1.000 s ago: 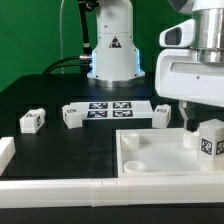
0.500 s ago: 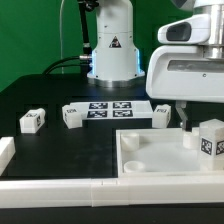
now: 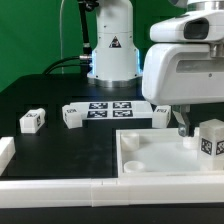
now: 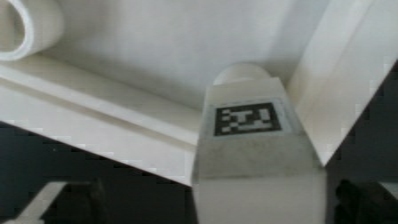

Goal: Assemble one leg

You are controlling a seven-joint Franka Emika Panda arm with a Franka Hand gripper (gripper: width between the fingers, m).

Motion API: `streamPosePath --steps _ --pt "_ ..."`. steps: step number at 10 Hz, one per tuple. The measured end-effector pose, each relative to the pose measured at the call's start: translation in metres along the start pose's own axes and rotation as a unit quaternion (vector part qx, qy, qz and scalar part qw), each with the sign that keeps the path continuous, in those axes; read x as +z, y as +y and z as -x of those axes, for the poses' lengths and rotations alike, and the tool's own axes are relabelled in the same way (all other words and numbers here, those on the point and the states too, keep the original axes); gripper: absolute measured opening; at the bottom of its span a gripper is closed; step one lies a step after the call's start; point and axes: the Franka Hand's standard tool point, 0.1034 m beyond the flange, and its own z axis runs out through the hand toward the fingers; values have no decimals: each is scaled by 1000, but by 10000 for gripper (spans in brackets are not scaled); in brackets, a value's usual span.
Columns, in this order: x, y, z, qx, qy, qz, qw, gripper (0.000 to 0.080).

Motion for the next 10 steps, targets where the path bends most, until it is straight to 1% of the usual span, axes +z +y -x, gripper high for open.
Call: streamPosePath --steps 1,2,3,4,5,6,8,9,10 --pt "0 1 0 3 0 0 1000 649" --pt "0 1 0 4 0 0 1000 527" --pt "0 2 0 4 0 0 1000 527" --pt "0 2 1 4 0 0 1000 390" --pt "0 2 0 4 0 0 1000 304" --pt "0 2 0 26 0 0 1000 304" --pt "0 2 0 26 0 0 1000 303" --pt "0 2 0 77 1 0 997 303" --pt "-1 2 0 162 1 -2 987 303"
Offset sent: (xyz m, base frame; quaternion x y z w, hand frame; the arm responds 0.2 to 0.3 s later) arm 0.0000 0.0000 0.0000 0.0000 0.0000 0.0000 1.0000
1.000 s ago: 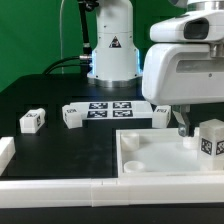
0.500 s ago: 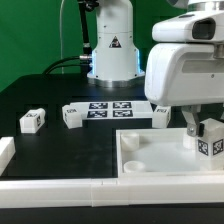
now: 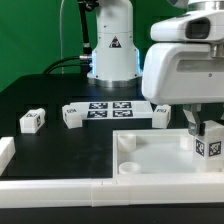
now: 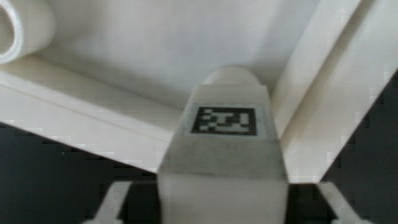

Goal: Assemble one leg

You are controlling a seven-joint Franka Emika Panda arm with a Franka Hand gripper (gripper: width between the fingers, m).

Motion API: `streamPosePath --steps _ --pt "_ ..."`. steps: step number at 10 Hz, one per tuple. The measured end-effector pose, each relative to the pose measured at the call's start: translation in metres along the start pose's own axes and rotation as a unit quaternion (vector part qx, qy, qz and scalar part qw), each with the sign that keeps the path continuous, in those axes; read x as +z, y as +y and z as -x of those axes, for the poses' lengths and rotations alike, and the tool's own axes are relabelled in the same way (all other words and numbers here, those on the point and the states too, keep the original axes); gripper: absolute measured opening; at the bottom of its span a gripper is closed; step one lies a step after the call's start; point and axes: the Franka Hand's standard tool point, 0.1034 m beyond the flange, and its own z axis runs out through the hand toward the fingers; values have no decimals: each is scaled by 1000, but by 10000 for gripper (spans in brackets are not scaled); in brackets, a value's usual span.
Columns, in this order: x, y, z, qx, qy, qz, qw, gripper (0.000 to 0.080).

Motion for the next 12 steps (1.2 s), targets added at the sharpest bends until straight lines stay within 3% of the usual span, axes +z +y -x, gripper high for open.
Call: streamPosePath --steps 2,4,5,6,9,10,11,12 --pt "-1 -2 -1 165 4 -1 986 299" --pt "0 -4 -1 303 3 -4 953 297" --pt "0 -7 -1 384 3 -7 923 297" --pt "0 -9 0 484 0 -5 875 297" --pt "0 -8 2 603 -2 -3 797 297" --pt "0 -7 2 603 -2 -3 798 297" --pt "0 -8 2 598 -2 -3 802 377" --pt "0 -8 2 579 -2 -3 815 513"
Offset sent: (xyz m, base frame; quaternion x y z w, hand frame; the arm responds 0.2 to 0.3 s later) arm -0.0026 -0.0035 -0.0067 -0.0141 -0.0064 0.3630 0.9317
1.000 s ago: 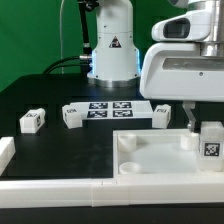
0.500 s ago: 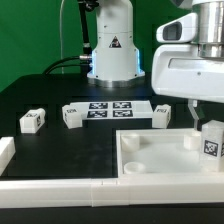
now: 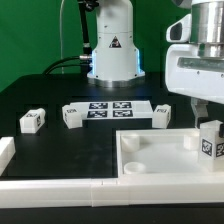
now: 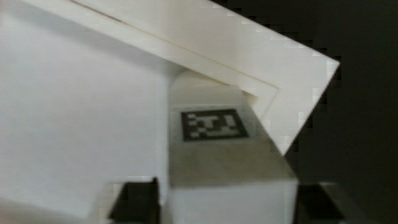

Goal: Assemble one leg

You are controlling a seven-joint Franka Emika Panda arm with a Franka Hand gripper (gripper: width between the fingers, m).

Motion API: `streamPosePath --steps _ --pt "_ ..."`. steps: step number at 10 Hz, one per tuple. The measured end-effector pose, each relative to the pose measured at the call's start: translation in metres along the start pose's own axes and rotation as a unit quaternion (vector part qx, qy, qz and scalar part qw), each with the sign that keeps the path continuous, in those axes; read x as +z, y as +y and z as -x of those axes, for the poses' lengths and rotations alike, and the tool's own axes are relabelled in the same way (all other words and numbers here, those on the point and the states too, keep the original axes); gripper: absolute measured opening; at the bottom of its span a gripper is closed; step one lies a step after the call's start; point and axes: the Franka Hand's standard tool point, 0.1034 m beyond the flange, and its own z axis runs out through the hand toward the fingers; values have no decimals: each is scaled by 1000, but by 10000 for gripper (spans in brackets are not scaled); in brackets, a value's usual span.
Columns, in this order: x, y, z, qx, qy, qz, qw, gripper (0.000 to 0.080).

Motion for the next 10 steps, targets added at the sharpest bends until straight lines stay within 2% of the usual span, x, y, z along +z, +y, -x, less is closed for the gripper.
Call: streamPosePath --steps 1,2,5,6,7,10 --pt "0 -1 -1 -44 2 -4 999 513" --pt "0 -1 -1 -102 4 -7 995 627" --pt "1 -1 4 -275 4 -6 962 648" --pt "1 -1 6 -364 5 -5 931 648" --pt "1 -2 8 -402 5 -5 915 649" --pt "1 -2 7 -569 7 -3 822 649"
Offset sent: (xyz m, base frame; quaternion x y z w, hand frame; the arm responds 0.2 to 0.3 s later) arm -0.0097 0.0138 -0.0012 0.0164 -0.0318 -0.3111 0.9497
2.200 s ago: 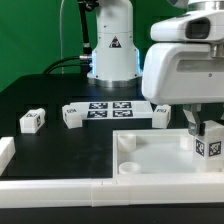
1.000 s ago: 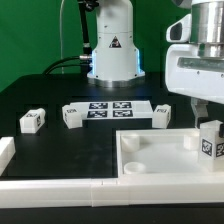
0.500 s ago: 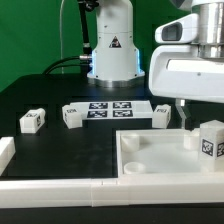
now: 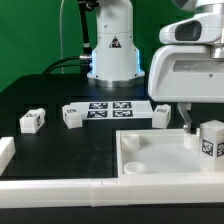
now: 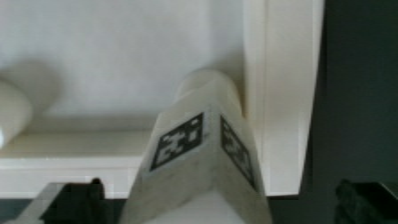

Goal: Assemble one leg

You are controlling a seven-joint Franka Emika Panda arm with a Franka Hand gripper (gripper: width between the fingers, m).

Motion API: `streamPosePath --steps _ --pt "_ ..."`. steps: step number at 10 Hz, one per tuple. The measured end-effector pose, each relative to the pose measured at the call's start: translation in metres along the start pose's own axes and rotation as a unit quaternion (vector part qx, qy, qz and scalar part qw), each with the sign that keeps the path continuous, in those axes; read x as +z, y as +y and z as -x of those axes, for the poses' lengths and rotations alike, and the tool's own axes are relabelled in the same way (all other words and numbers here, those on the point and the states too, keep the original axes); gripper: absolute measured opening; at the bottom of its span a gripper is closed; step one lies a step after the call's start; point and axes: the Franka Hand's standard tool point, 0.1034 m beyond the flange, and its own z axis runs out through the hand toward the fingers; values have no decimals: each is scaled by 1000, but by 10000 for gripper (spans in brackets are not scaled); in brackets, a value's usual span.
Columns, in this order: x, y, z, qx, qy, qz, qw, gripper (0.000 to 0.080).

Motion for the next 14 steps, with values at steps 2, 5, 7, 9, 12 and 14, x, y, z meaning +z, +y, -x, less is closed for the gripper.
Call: streamPosePath --steps 2,5,7,9,12,14 --pt "0 2 0 -94 -1 6 996 649" --pt "0 3 0 -123 -2 13 992 645" --pt "1 4 0 -123 -2 13 992 488" --pt "0 4 -1 -98 -1 12 995 298" --pt "0 3 -1 2 1 9 1000 298" --pt "-2 2 -1 157 6 11 988 298"
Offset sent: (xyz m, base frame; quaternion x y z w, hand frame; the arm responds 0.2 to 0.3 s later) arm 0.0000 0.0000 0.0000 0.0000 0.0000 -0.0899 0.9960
